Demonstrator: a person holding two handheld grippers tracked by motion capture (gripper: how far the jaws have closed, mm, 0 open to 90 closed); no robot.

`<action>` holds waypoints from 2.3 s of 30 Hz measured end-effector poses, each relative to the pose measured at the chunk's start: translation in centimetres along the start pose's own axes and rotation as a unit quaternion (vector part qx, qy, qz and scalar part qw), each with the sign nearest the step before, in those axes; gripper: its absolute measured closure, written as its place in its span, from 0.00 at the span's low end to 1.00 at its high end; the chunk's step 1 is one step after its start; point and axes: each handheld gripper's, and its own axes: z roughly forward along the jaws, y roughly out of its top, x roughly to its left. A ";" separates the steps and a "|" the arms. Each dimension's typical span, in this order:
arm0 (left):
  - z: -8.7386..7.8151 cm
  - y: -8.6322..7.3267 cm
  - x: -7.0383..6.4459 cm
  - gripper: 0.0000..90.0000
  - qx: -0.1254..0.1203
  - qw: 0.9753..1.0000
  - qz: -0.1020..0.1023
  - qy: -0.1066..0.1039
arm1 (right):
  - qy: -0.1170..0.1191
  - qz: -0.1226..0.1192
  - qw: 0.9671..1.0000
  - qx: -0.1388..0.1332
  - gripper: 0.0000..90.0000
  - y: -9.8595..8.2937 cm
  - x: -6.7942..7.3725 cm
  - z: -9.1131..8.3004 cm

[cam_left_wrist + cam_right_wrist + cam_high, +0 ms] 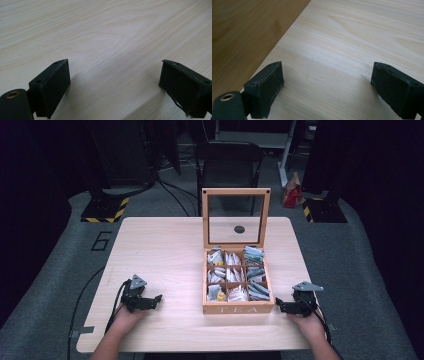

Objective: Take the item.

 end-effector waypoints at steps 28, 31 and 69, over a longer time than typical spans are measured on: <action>0.0 0.0 0.0 0.10 0.000 1.000 0.001 0.000 | 0.024 -0.008 0.999 0.023 0.33 0.5 0.1 -1.1; 0.0 0.0 0.0 0.10 0.000 1.000 0.001 0.000 | 0.027 -0.011 0.999 0.018 0.35 0.7 0.4 -1.4; 0.0 0.0 0.0 0.10 0.000 1.000 0.001 0.000 | 0.070 -0.042 0.997 -0.014 0.47 5.3 0.4 -6.7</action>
